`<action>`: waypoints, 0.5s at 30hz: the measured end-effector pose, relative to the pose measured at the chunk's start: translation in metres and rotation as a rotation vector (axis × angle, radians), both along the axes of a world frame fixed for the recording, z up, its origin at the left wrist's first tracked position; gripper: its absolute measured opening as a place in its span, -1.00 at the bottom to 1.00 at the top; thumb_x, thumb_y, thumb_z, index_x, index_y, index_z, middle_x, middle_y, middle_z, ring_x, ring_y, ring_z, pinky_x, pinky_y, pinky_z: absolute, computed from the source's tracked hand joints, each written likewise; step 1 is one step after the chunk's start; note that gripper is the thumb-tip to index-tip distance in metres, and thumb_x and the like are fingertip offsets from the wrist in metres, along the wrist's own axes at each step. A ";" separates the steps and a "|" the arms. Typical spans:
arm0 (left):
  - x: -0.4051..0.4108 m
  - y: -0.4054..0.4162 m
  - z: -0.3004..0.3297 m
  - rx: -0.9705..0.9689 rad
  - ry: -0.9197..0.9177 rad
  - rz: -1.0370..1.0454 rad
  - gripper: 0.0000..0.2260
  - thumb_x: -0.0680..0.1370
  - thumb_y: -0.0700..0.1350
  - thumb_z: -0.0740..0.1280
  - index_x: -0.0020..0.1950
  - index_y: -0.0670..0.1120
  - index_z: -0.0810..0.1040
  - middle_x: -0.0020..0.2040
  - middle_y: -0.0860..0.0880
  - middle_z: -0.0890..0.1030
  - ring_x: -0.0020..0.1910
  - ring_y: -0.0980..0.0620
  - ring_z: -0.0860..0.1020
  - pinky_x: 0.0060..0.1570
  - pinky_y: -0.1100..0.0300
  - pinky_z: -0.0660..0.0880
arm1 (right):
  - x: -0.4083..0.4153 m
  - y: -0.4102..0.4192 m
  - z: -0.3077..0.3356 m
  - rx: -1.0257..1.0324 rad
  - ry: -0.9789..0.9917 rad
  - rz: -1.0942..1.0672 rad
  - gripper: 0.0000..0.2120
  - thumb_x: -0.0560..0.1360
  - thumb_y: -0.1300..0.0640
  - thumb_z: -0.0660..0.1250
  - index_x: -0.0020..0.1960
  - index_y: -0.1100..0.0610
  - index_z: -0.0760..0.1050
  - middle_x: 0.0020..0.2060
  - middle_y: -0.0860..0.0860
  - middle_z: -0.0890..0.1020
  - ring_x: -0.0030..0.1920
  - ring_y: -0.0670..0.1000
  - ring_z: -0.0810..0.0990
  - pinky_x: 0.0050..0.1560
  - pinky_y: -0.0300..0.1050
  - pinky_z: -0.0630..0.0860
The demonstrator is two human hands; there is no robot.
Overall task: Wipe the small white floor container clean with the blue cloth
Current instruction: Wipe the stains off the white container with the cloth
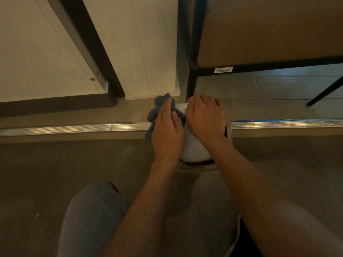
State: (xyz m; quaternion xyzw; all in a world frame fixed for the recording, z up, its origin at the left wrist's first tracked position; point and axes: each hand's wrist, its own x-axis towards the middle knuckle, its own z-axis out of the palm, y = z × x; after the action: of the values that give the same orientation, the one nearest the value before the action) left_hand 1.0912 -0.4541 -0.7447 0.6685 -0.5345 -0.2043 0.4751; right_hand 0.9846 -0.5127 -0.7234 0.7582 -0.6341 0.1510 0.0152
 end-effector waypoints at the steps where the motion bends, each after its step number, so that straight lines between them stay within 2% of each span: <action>1: 0.000 -0.001 -0.001 -0.012 0.012 -0.015 -0.60 0.72 -0.02 0.08 0.57 0.02 0.28 0.49 0.00 0.44 0.45 0.11 0.41 0.43 0.00 0.40 | 0.001 0.000 0.001 -0.004 -0.006 -0.008 -0.59 0.62 0.01 -0.05 0.08 0.11 0.55 -0.03 0.09 0.64 -0.01 0.08 0.59 0.19 0.01 0.41; 5: -0.019 0.053 -0.036 0.012 -0.011 0.038 -0.54 0.72 0.10 0.04 0.62 0.08 0.11 0.60 -0.05 0.27 0.49 -0.03 0.38 0.38 -0.12 0.45 | 0.001 -0.001 0.000 0.016 -0.014 -0.018 -0.47 0.57 -0.06 -0.17 0.10 0.10 0.54 -0.01 0.09 0.63 0.02 0.08 0.59 0.21 0.03 0.41; 8: -0.034 0.090 -0.058 -0.005 -0.160 0.059 -0.47 0.72 0.03 0.06 0.66 0.09 -0.06 0.67 0.04 0.04 0.60 0.00 0.18 0.49 -0.14 0.29 | 0.000 0.001 0.001 0.032 -0.004 0.005 -0.40 0.53 -0.11 -0.23 0.14 0.10 0.52 0.03 0.10 0.63 0.05 0.10 0.59 0.24 0.07 0.45; 11: -0.029 0.075 -0.050 0.051 -0.086 0.075 -0.48 0.71 0.07 0.03 0.65 0.07 -0.03 0.65 -0.01 0.12 0.59 -0.06 0.20 0.46 -0.19 0.33 | 0.000 0.001 0.002 0.038 -0.008 0.009 -0.42 0.55 -0.10 -0.22 0.14 0.11 0.52 0.02 0.10 0.63 0.05 0.10 0.59 0.23 0.07 0.44; 15: -0.005 0.019 -0.013 0.089 0.011 -0.009 -0.52 0.70 0.12 0.01 0.60 -0.01 0.21 0.56 -0.06 0.34 0.50 0.03 0.34 0.46 -0.08 0.36 | -0.003 0.002 0.001 0.029 -0.002 0.019 -0.59 0.61 -0.03 -0.03 0.12 0.13 0.53 0.02 0.11 0.63 0.05 0.10 0.59 0.21 0.05 0.41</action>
State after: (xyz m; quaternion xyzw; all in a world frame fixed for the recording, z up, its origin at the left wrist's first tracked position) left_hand 1.0857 -0.4348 -0.7576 0.6853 -0.5252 -0.2336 0.4472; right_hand 0.9821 -0.5108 -0.7224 0.7642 -0.6290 0.1427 0.0022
